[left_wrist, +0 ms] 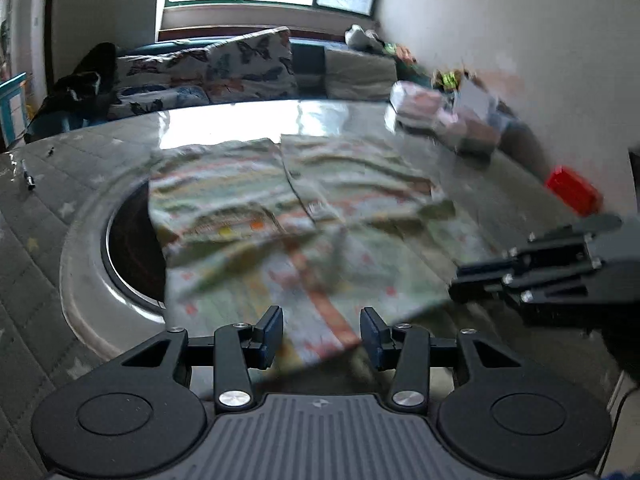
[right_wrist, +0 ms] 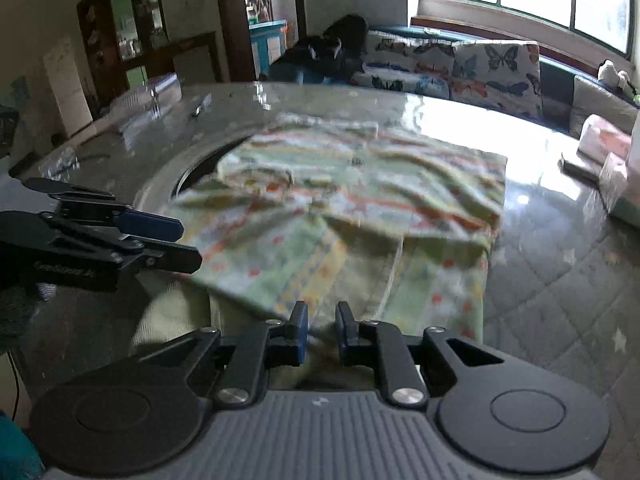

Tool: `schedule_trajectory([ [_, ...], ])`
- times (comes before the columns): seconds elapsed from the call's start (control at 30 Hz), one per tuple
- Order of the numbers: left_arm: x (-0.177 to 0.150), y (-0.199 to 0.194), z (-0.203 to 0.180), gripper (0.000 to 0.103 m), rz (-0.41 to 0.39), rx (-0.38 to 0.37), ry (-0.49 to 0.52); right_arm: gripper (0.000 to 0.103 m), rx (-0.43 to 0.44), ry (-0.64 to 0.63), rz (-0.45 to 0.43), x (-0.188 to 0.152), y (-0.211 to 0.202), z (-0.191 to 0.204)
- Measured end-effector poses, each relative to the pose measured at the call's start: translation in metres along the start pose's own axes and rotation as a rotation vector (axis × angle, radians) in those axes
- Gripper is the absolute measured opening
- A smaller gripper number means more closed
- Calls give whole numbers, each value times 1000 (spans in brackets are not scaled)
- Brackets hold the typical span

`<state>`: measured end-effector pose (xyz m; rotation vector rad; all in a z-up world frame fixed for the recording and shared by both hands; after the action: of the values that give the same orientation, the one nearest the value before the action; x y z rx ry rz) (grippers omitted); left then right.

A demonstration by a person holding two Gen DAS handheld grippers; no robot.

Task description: Fold clothes

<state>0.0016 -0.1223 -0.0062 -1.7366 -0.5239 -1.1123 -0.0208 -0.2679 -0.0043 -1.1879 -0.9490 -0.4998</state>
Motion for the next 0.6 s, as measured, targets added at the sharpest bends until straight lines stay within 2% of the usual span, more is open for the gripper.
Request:
schedule_trajectory([
  [0.07, -5, -1, -6, 48, 1, 19, 47, 15, -5, 0, -3, -2, 0, 0],
  [0.2, 4, -14, -12, 49, -1, 7, 32, 16, -11, -15, -27, 4, -10, 2],
  [0.37, 6, -33, -18, 49, 27, -11, -52, 19, -20, -60, -30, 4, -24, 3],
  [0.47, 0, -33, -22, 55, 74, -27, -98, 20, -25, -90, -15, -2, -30, 5],
  [0.6, -9, -27, -25, 55, 133, -34, -156, 22, -38, -137, -4, -10, -38, 6],
])
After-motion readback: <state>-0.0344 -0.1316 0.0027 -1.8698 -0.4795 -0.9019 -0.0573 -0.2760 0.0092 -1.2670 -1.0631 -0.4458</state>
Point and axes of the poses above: each gripper's, at about its wrist camera, not at the fingertips, and y roughly the way its jaws point, z to its left, x to its top, the point moved 6 cm from there along y, roughly the way its jaws point, and after that the axes turned 13 degrees about -z, right-handed, at the moved point
